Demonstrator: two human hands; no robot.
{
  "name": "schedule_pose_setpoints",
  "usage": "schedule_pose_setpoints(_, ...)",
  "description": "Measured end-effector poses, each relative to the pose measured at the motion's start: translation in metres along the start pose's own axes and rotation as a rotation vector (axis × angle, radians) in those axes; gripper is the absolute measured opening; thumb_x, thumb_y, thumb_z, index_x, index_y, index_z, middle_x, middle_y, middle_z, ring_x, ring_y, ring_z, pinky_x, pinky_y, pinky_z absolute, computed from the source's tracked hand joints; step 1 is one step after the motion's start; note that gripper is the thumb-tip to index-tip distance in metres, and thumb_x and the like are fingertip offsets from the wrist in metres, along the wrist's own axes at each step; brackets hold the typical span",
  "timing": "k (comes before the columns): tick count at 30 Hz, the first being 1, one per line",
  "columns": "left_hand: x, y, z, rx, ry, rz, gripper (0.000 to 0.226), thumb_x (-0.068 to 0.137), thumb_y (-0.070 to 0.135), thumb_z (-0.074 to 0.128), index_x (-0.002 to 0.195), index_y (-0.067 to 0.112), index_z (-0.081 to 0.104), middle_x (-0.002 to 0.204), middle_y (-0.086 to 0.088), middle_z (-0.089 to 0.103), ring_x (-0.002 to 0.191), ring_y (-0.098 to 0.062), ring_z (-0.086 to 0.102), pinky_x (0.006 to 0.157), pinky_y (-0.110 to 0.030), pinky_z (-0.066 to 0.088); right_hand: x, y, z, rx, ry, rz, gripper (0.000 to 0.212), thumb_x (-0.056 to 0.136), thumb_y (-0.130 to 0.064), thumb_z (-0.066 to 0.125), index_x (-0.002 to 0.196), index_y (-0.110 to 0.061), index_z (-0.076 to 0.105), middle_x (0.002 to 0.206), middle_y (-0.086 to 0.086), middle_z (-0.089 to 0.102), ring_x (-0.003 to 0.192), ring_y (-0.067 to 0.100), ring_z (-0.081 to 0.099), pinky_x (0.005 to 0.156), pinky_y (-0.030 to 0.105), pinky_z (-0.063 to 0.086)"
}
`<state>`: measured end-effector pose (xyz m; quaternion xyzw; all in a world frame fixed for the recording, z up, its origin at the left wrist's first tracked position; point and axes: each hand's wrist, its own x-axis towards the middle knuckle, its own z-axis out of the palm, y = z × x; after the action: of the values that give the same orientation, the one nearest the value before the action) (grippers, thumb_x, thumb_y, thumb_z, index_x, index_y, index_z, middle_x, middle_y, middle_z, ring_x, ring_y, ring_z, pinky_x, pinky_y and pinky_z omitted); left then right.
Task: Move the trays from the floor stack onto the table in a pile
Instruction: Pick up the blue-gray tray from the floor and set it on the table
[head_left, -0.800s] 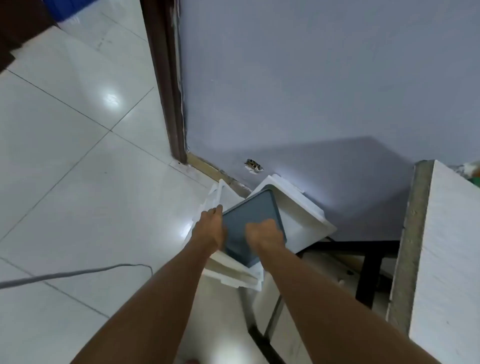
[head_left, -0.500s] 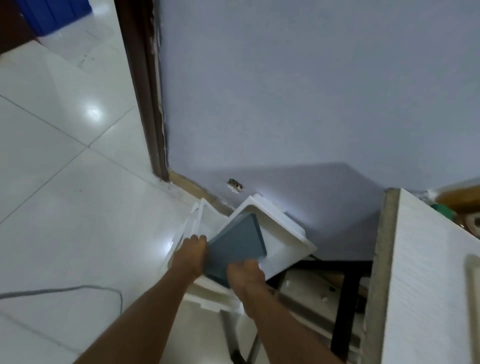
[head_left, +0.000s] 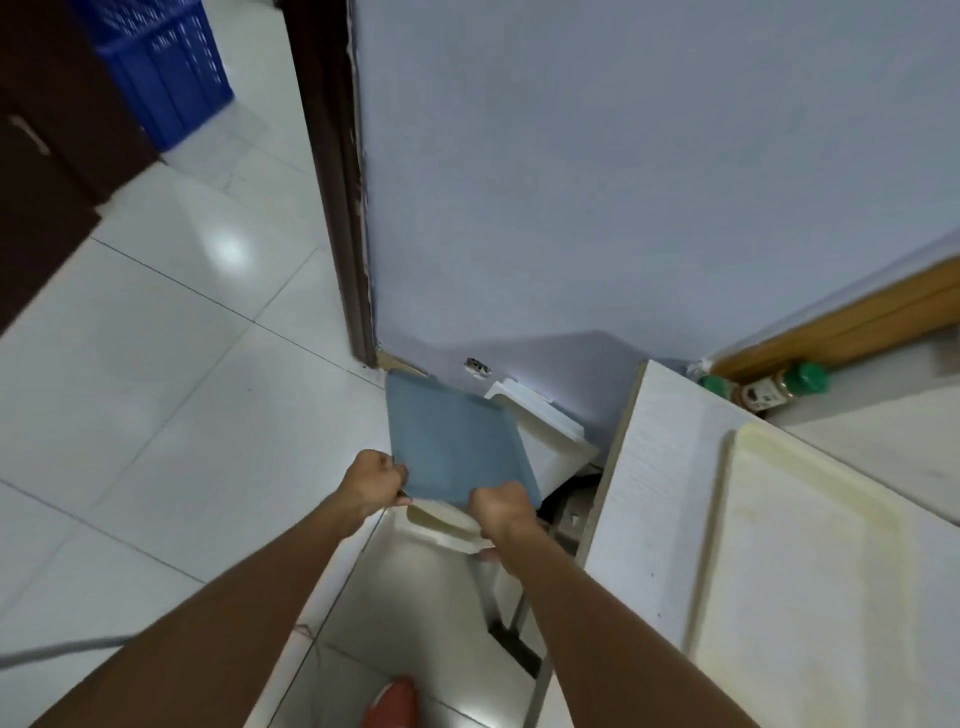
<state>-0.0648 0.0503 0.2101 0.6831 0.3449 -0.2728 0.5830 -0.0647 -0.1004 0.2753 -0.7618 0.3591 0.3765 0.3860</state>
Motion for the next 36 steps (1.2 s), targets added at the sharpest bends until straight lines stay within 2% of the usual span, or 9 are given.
schedule_pose_setpoints(2, -0.037, 0.012, -0.014, -0.061, -0.045, -0.063, 0.01, 0.089, 0.001, 0.056, 0.08, -0.003, 0.058, 0.079, -0.015, 0.059, 0.06, -0.018, 0.062, 0.055, -0.019, 0.058, -0.034, -0.003, -0.013, 0.055, -0.033, 0.007, 0.038, 0.087, -0.022, 0.045, 0.123, -0.01, 0.049, 0.123, 0.013, 0.054, 0.113, 0.033, 0.057, 0.086, 0.046, 0.058)
schedule_pose_setpoints(5, -0.089, 0.021, -0.032, -0.172, -0.125, -0.133, 0.024, 0.087, 0.006, 0.062, 0.107, -0.007, 0.061, 0.086, -0.015, 0.066, 0.068, -0.017, 0.062, 0.059, -0.019, 0.059, -0.077, -0.004, -0.027, 0.112, -0.072, -0.041, 0.036, 0.089, -0.023, 0.043, 0.125, -0.018, 0.047, 0.122, 0.007, 0.053, 0.112, 0.029, 0.057, 0.085, 0.042, 0.058)
schedule_pose_setpoints(8, -0.143, 0.027, -0.04, -0.29, -0.14, -0.106, 0.026, 0.085, 0.008, 0.066, 0.109, -0.002, 0.064, 0.083, -0.01, 0.07, 0.07, -0.016, 0.064, 0.062, -0.019, 0.058, -0.112, -0.005, -0.04, 0.122, -0.038, -0.12, 0.03, 0.088, -0.024, 0.045, 0.116, -0.014, 0.053, 0.113, 0.007, 0.058, 0.106, 0.029, 0.061, 0.088, 0.044, 0.058)
schedule_pose_setpoints(14, -0.255, 0.035, -0.027, -0.314, -0.219, 0.045, 0.033, 0.082, 0.012, 0.071, 0.112, 0.002, 0.065, 0.102, -0.01, 0.073, 0.09, -0.019, 0.065, 0.077, -0.027, 0.051, -0.175, 0.007, -0.077, 0.235, -0.062, -0.183, 0.033, 0.091, -0.026, 0.05, 0.119, -0.007, 0.055, 0.109, 0.01, 0.063, 0.09, 0.028, 0.068, 0.054, 0.032, 0.061)
schedule_pose_setpoints(19, -0.312, 0.027, 0.016, -0.186, -0.311, 0.136, 0.044, 0.073, 0.022, 0.08, 0.112, 0.01, 0.064, 0.108, -0.007, 0.074, 0.103, -0.023, 0.066, 0.084, -0.03, 0.05, -0.191, 0.049, -0.108, 0.364, 0.145, -0.329, 0.03, 0.088, -0.021, 0.054, 0.114, -0.009, 0.063, 0.117, 0.012, 0.069, 0.102, 0.032, 0.067, 0.091, 0.044, 0.056)
schedule_pose_setpoints(24, -0.318, 0.031, 0.039, -0.451, -0.118, 0.12, 0.044, 0.089, 0.016, 0.062, 0.127, -0.002, 0.047, 0.115, -0.024, 0.062, 0.093, -0.033, 0.066, 0.068, -0.035, 0.062, -0.198, 0.108, -0.172, 0.51, 0.251, -0.232, 0.032, 0.089, -0.021, 0.054, 0.118, -0.006, 0.057, 0.118, 0.011, 0.065, 0.108, 0.033, 0.064, 0.095, 0.043, 0.054)
schedule_pose_setpoints(27, -0.322, 0.047, 0.05, -0.137, -0.023, 0.221, 0.053, 0.088, 0.008, 0.063, 0.136, 0.004, 0.039, 0.129, -0.029, 0.052, 0.102, -0.04, 0.062, 0.086, -0.045, 0.054, -0.183, 0.149, -0.214, 0.549, 0.266, -0.264, 0.027, 0.087, -0.021, 0.058, 0.111, -0.01, 0.063, 0.113, 0.013, 0.069, 0.099, 0.032, 0.068, 0.09, 0.046, 0.057)
schedule_pose_setpoints(32, -0.347, 0.08, 0.108, 0.138, -0.188, 0.36, 0.042, 0.092, 0.004, 0.056, 0.133, 0.001, 0.047, 0.121, -0.025, 0.058, 0.092, -0.034, 0.065, 0.075, -0.034, 0.055, -0.17, 0.195, -0.27, 0.564, 0.319, -0.309, 0.006, 0.09, -0.021, 0.054, 0.091, -0.022, 0.06, 0.108, 0.012, 0.07, 0.094, 0.032, 0.068, 0.088, 0.051, 0.057)
schedule_pose_setpoints(36, -0.36, 0.079, 0.169, 0.389, -0.14, 0.406, 0.025, 0.095, 0.01, 0.052, 0.12, 0.004, 0.055, 0.113, -0.017, 0.061, 0.101, -0.03, 0.059, 0.09, -0.04, 0.049, -0.183, 0.22, -0.303, 0.599, 0.37, -0.307, 0.01, 0.096, -0.022, 0.048, 0.096, -0.02, 0.058, 0.108, 0.011, 0.068, 0.098, 0.032, 0.066, 0.092, 0.048, 0.055)
